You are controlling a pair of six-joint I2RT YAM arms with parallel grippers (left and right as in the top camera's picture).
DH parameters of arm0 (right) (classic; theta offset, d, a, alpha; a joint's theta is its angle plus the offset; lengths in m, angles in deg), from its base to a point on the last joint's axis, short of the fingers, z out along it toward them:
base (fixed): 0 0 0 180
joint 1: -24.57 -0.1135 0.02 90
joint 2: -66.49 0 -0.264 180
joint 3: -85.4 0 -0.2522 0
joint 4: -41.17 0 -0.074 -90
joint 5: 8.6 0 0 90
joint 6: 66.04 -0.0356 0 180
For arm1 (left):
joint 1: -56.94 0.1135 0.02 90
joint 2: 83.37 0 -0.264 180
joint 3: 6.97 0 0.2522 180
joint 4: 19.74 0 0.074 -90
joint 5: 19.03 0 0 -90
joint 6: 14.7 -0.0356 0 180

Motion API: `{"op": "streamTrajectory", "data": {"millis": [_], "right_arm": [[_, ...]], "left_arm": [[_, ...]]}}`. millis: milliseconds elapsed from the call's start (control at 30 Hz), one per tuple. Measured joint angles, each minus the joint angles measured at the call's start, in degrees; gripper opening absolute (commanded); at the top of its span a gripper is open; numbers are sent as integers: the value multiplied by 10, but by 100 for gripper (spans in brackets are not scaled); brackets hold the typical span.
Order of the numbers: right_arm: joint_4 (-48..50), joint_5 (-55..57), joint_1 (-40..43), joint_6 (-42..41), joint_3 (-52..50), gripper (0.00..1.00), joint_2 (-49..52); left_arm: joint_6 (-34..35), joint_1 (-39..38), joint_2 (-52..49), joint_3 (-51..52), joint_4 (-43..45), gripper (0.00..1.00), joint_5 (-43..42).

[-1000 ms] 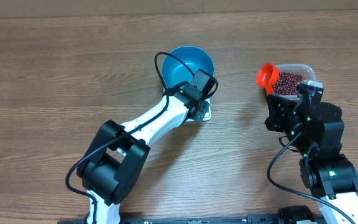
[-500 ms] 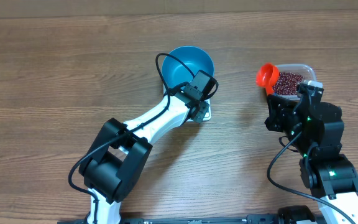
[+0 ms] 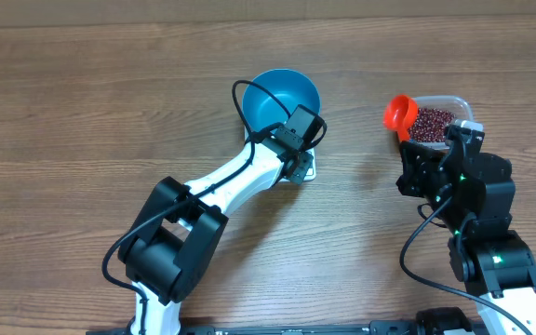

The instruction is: Scoop item into bowl and weigh 150g on scale

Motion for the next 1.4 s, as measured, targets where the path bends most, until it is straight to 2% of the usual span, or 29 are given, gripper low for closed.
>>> {"op": "streamTrajectory", "data": {"millis": [200, 367, 533, 833, 1167, 1400], "right_arm": [[0, 0, 0, 0, 0, 4, 0], [0, 0, 0, 0, 0, 4, 0], [-2, 0, 0, 0, 0, 4, 0], [-22, 0, 0, 0, 0, 4, 0], [-39, -15, 0, 0, 0, 4, 0], [-39, -21, 0, 3, 0, 3, 0]], "left_arm": [[5, 0, 29, -2, -25, 4, -13], [11, 0, 114, -12, -56, 5, -16], [13, 0, 202, -22, -145, 4, -13], [28, 0, 253, -23, -272, 4, 6], [19, 0, 335, -22, -305, 4, 17], [8, 27, 344, -17, -290, 4, 13]]}}
